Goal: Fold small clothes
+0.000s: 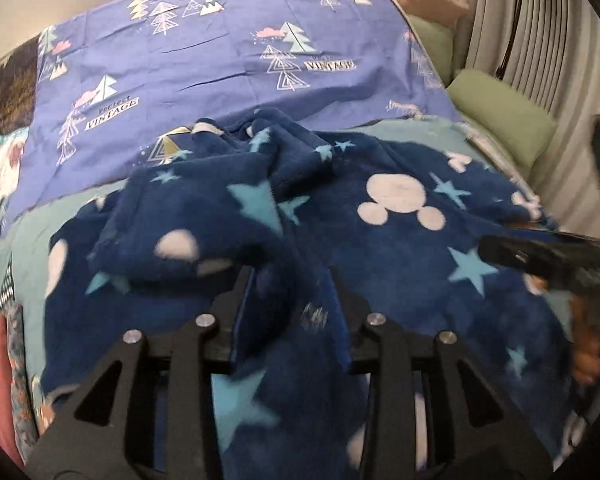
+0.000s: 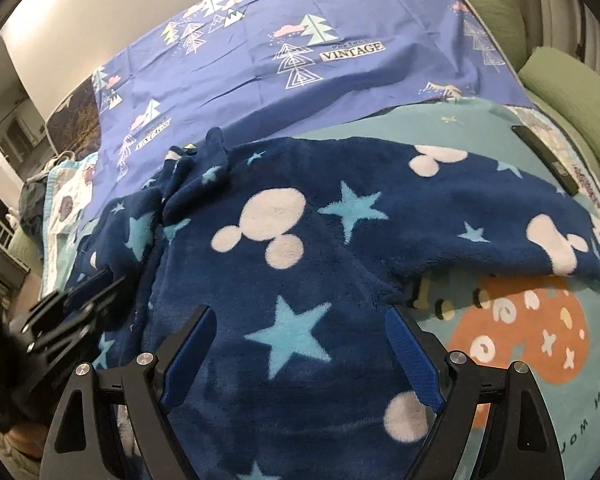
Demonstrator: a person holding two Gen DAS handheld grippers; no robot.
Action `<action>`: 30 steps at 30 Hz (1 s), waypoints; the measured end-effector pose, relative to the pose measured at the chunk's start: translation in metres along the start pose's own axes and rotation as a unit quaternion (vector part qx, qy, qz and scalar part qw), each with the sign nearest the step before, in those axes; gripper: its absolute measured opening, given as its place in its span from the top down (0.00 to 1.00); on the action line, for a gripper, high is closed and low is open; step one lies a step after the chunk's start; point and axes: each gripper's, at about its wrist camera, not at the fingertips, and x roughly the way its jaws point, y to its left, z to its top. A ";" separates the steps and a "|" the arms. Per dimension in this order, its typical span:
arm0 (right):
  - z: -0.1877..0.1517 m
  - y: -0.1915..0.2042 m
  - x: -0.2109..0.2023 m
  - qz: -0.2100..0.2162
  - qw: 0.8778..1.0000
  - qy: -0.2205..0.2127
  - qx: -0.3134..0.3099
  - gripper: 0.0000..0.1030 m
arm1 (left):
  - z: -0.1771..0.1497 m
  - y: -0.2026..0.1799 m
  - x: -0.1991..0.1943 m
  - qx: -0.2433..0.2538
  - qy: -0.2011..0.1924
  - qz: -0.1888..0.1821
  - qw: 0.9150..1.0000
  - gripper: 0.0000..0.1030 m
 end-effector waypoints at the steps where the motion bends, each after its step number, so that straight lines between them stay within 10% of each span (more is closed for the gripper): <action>1: 0.002 0.001 0.001 0.010 1.000 0.002 0.000 0.14 | -0.002 0.008 -0.008 -0.006 -0.007 -0.001 1.000 0.56; 6: 0.018 0.028 0.007 0.043 0.999 0.006 -0.027 0.16 | -0.018 0.058 -0.043 -0.026 -0.059 0.086 0.994 0.39; 12: 0.034 0.114 0.011 0.004 0.988 -0.022 -0.153 0.18 | -0.038 0.111 -0.031 -0.074 -0.016 0.137 0.988 0.38; 22: -0.005 0.270 0.088 -0.098 0.914 -0.002 -0.394 0.19 | -0.058 0.135 -0.009 -0.134 0.018 0.117 0.984 0.38; 26: 0.010 0.254 0.116 -0.126 0.936 0.028 -0.329 0.88 | -0.060 0.138 -0.006 -0.143 0.024 0.115 0.983 0.38; 30: 0.043 0.195 0.073 -0.050 0.981 0.002 -0.186 0.88 | -0.062 0.138 -0.008 -0.144 0.019 0.114 0.983 0.38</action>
